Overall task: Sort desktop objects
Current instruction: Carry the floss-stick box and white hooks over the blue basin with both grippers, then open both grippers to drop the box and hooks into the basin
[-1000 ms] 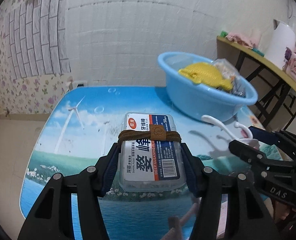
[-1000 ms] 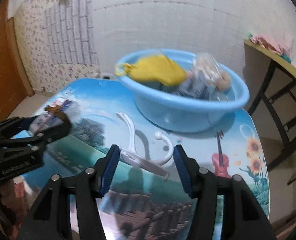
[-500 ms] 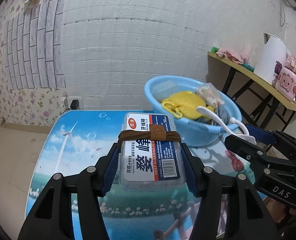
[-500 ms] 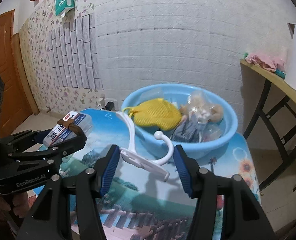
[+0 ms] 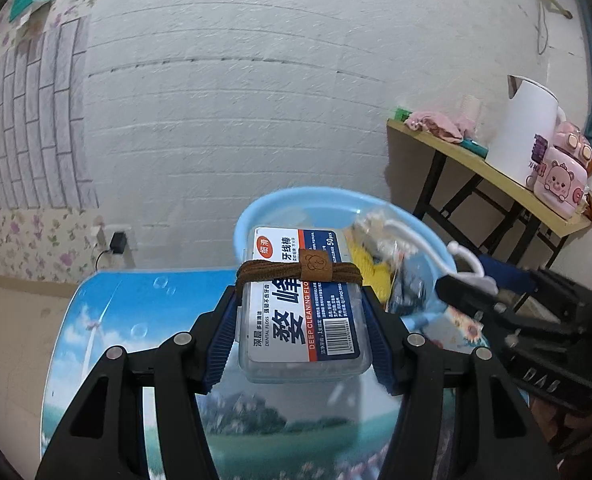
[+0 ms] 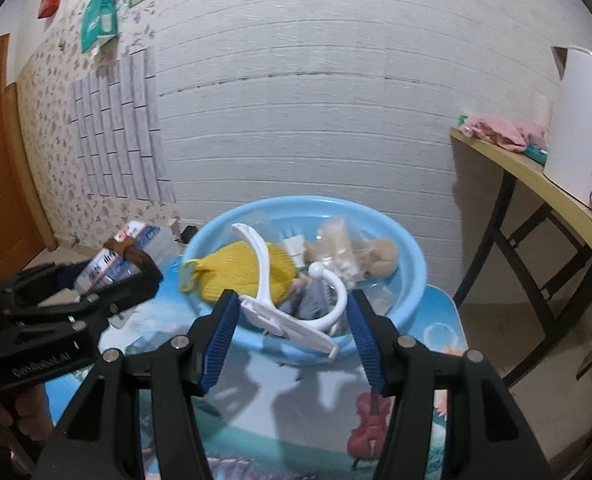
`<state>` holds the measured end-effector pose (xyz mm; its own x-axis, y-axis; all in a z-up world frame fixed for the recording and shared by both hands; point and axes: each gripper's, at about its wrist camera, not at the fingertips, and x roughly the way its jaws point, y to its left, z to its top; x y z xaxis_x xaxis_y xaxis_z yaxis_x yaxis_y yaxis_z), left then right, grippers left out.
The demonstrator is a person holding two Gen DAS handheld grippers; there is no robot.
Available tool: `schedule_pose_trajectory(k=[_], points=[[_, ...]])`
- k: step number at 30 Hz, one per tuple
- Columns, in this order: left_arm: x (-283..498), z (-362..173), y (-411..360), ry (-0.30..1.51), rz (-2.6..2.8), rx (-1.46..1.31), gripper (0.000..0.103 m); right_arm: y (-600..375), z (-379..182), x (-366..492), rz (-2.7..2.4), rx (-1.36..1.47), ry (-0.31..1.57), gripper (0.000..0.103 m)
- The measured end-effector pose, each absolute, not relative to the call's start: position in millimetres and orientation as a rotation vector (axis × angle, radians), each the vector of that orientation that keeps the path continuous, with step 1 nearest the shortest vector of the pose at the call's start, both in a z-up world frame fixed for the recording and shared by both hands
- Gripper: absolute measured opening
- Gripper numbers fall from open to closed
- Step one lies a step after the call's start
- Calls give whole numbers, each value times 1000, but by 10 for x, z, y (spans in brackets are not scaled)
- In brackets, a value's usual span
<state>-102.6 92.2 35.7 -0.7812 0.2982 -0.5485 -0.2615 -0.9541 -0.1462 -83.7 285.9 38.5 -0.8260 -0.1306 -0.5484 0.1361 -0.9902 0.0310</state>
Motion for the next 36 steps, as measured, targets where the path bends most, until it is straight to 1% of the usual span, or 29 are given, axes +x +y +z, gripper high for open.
schedule_pose_trajectory(k=[7,11,13,14,15,21,24,28,31,34,36], points=[[-1528,526,1215,-35,2657,-769,58,2994,409,-1110,-2896,845,-16,55],[-1889,523,1415,28,2579,-845,61,3069,399,-1231,-2911,857,-29,55],[-1965,519,1465,59,2585,-864,66,3086,370,-1272,-2911,875,-30,55],[-1974,520,1476,67,2590,-862,75,3091,352,-1296,-2908,887,-29,55],[-1967,524,1478,72,2592,-854,80,3094,337,-1313,-2905,893,-30,55],[-1804,496,1357,111,2636,-834,85,3011,285,-1416,-2888,910,0,55],[-1764,491,1223,61,2645,-862,88,2917,296,-1452,-2872,904,30,55],[-1678,538,1014,27,2689,-881,88,2855,328,-1518,-2855,902,33,55],[-1625,588,903,35,2731,-898,90,2867,347,-1586,-2863,924,17,55],[-1533,628,827,87,2803,-884,91,2903,355,-1655,-2861,974,0,56],[-1484,644,802,128,2826,-892,99,2911,357,-1678,-2843,1010,-10,56]])
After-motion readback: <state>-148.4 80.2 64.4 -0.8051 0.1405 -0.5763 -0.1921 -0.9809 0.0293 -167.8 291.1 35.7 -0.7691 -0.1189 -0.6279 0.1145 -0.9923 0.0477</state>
